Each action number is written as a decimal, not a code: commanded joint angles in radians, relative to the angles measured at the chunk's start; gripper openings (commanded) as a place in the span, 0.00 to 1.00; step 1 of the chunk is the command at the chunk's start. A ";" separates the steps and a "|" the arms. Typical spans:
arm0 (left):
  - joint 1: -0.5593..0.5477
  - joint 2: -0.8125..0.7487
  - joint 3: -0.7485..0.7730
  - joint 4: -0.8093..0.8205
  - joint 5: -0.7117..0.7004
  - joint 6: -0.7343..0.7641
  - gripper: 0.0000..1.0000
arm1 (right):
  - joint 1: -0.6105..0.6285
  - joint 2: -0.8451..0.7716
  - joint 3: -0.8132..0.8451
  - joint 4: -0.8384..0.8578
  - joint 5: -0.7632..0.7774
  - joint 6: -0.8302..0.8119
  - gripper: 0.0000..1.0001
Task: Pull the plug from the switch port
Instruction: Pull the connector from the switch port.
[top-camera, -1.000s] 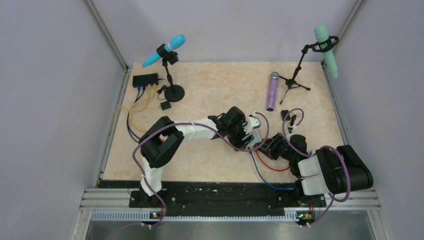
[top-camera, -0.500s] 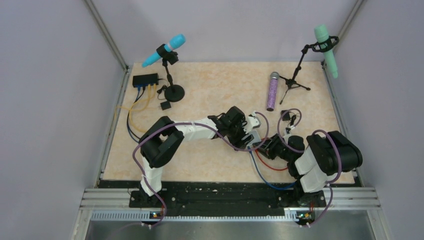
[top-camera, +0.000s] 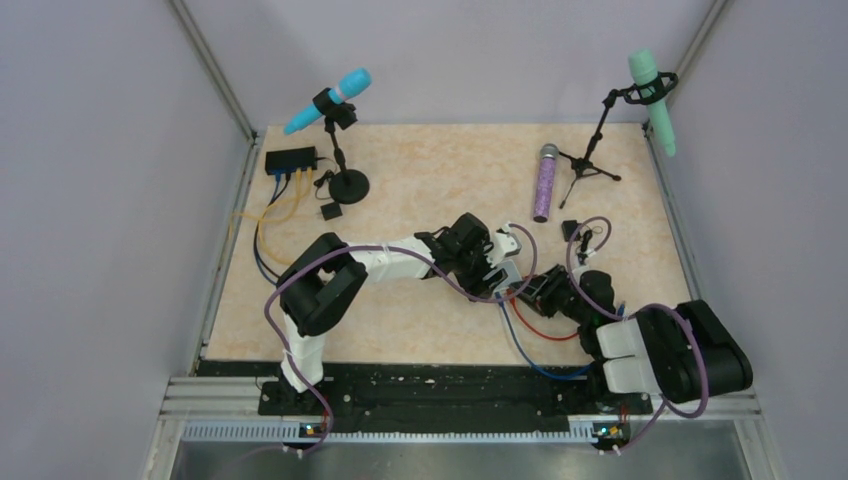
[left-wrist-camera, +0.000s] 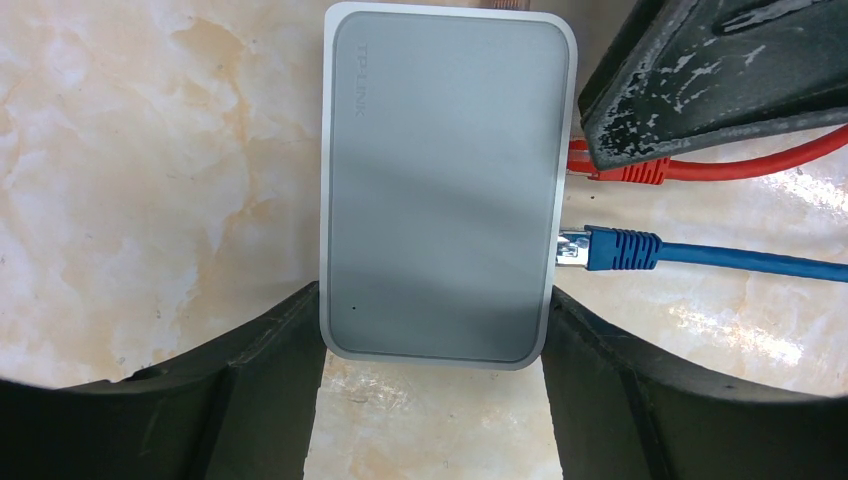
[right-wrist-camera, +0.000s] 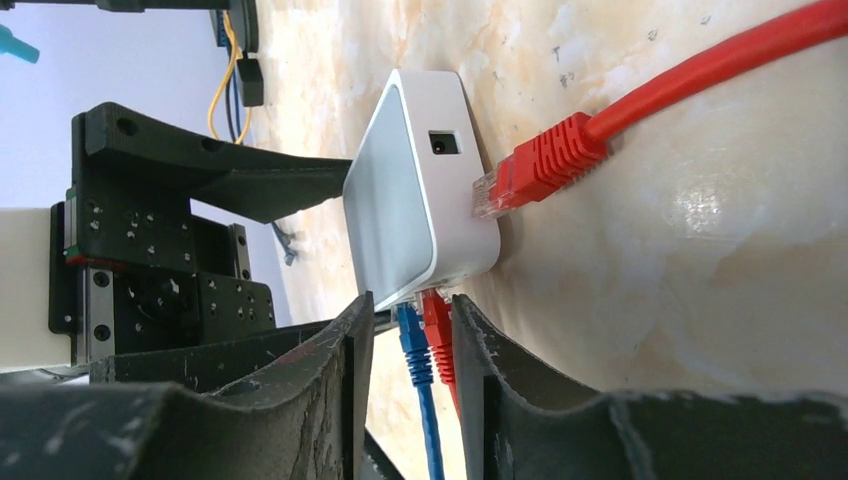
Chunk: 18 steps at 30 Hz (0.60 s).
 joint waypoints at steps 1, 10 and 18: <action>-0.003 0.039 -0.053 -0.094 0.032 -0.031 0.45 | 0.011 -0.099 -0.014 -0.134 0.014 -0.053 0.34; -0.003 0.039 -0.050 -0.093 0.035 -0.036 0.45 | 0.013 -0.151 0.020 -0.246 0.028 -0.077 0.39; -0.003 0.043 -0.045 -0.102 0.035 -0.036 0.44 | 0.023 0.010 0.033 -0.087 -0.005 -0.044 0.37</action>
